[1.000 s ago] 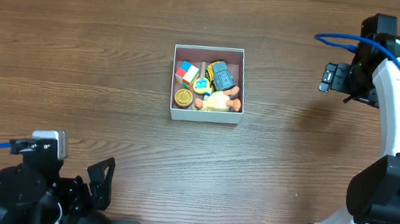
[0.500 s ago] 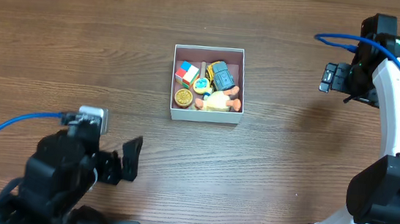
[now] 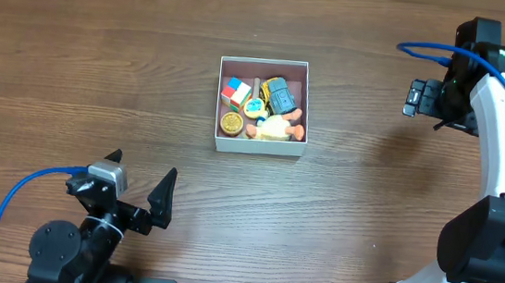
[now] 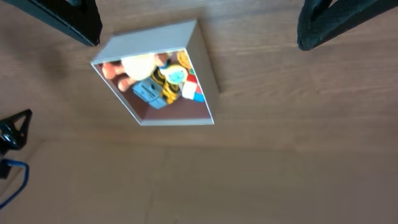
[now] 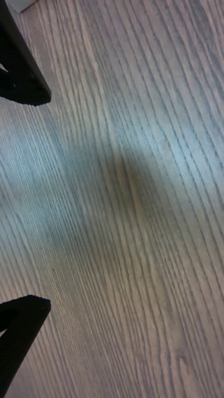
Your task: Pack container
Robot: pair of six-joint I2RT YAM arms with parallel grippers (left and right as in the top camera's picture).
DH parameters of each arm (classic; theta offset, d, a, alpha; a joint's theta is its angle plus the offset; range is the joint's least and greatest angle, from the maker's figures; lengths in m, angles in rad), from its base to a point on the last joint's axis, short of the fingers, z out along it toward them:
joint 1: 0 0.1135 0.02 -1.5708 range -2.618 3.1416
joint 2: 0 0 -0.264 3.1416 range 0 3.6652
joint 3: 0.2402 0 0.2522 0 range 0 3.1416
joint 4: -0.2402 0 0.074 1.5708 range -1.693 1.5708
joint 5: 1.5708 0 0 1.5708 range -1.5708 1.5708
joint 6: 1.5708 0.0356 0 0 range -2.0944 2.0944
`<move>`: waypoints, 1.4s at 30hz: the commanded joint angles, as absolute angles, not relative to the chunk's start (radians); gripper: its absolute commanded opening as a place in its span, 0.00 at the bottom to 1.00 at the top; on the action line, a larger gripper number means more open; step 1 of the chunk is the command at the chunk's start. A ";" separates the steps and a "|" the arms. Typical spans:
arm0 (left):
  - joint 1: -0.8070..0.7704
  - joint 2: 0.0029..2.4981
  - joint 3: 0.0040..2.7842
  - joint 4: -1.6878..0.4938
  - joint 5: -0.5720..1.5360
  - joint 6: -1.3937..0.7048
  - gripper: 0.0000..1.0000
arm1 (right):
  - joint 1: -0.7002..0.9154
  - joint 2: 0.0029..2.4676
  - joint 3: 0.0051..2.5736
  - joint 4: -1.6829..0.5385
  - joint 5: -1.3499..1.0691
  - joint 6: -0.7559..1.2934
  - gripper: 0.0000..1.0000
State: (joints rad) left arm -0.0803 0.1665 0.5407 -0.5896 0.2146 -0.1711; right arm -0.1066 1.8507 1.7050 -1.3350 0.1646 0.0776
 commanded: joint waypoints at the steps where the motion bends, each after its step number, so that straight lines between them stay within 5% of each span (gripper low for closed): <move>1: -0.051 0.139 0.476 -0.497 0.229 -0.134 1.00 | -0.109 1.840 1.709 -1.332 0.179 0.078 1.00; 9: -0.007 0.028 0.316 -0.264 0.229 -0.134 1.00 | -0.109 1.840 1.709 -1.332 0.179 0.078 1.00; 42: 0.019 0.003 0.005 -0.054 0.217 -0.082 1.00 | -0.109 1.840 1.709 -1.332 0.179 0.078 1.00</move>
